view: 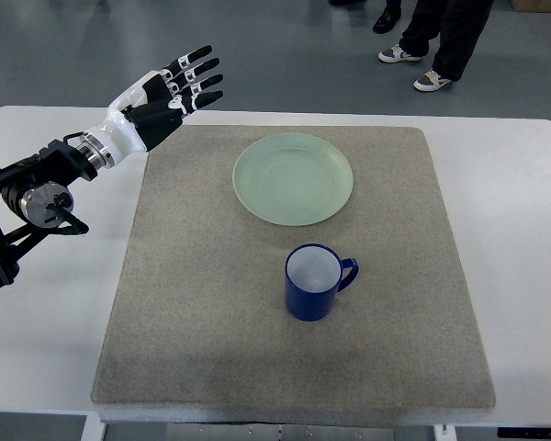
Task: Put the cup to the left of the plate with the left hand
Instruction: 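Swing the left hand out over the mat toward the plate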
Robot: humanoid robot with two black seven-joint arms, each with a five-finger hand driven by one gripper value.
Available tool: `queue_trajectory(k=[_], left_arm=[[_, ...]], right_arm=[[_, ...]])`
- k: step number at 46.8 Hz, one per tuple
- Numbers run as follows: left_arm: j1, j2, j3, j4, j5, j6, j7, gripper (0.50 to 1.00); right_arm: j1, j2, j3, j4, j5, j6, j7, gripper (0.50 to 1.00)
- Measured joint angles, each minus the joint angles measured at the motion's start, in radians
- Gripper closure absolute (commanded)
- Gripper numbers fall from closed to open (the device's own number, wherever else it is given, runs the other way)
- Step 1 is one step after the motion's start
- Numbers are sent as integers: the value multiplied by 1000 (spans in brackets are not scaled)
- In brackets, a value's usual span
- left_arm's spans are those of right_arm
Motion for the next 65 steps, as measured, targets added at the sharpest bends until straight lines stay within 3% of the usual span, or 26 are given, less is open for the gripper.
queue_trajectory(k=[12, 19, 25, 36, 46, 65], left_arm=[[-14, 11, 25, -6, 0, -3, 0, 506], [-14, 67, 72, -75, 45, -17, 0, 506], [-6, 125, 107, -148, 143, -74, 1, 506], [0, 195, 111, -161, 283, -251, 1, 506], [27, 215, 111, -160, 432, -257, -1, 506], [42, 129, 111, -162, 505, -256, -2, 506]], right_arm=[[0, 0, 0, 0, 0, 0, 0, 568], [0, 0, 0, 0, 0, 0, 0, 568], [0, 0, 0, 0, 0, 0, 0, 568], [0, 0, 0, 0, 0, 0, 0, 568], [0, 0, 0, 0, 0, 0, 0, 568], [0, 0, 0, 0, 0, 0, 0, 568]])
